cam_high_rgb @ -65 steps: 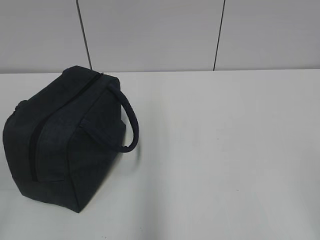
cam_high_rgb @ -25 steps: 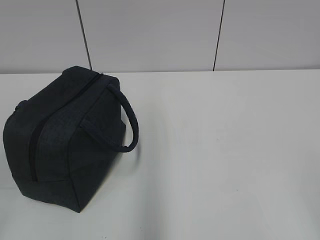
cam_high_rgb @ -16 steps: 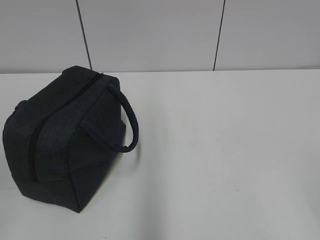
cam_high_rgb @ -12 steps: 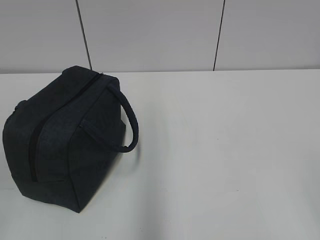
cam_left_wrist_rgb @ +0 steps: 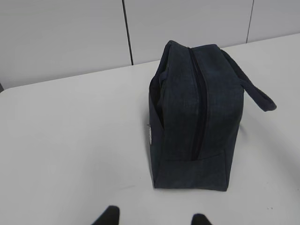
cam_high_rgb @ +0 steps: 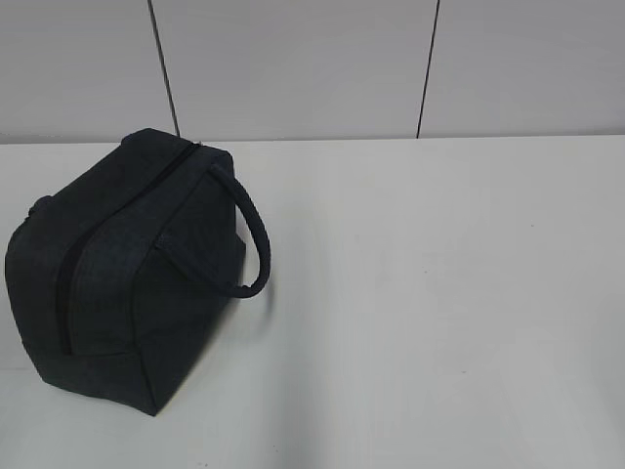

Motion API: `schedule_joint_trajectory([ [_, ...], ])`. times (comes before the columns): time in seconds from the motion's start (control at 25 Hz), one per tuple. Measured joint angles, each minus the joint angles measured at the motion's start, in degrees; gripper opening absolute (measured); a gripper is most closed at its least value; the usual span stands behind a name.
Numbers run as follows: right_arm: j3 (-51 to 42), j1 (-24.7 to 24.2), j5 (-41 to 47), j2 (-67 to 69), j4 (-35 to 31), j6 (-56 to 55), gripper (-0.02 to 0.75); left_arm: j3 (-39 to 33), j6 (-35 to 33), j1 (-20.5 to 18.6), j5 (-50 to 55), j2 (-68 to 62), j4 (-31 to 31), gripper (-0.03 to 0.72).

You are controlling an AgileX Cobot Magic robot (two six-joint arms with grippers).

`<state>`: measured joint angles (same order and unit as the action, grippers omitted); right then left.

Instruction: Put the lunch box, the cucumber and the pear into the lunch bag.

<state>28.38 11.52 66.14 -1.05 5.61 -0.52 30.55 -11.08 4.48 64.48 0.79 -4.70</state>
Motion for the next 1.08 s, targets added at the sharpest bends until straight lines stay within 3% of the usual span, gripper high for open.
schedule_joint_trajectory([
  [0.28, 0.00, -0.12, 0.00, 0.00, 0.00, 0.00, 0.427, 0.00, 0.00, 0.00, 0.00, 0.00, 0.00, 0.287],
  [0.6, 0.00, -3.64, 0.00, 0.00, 0.00, 0.00, 0.427, 0.00, 0.00, 0.00, 0.00, 0.00, 0.00, 0.287],
  [1.08, 0.00, -3.63, 0.00, 0.00, 0.00, -0.02, 0.426, 0.00, 0.00, 0.00, 0.00, 0.00, 0.00, 0.280],
])
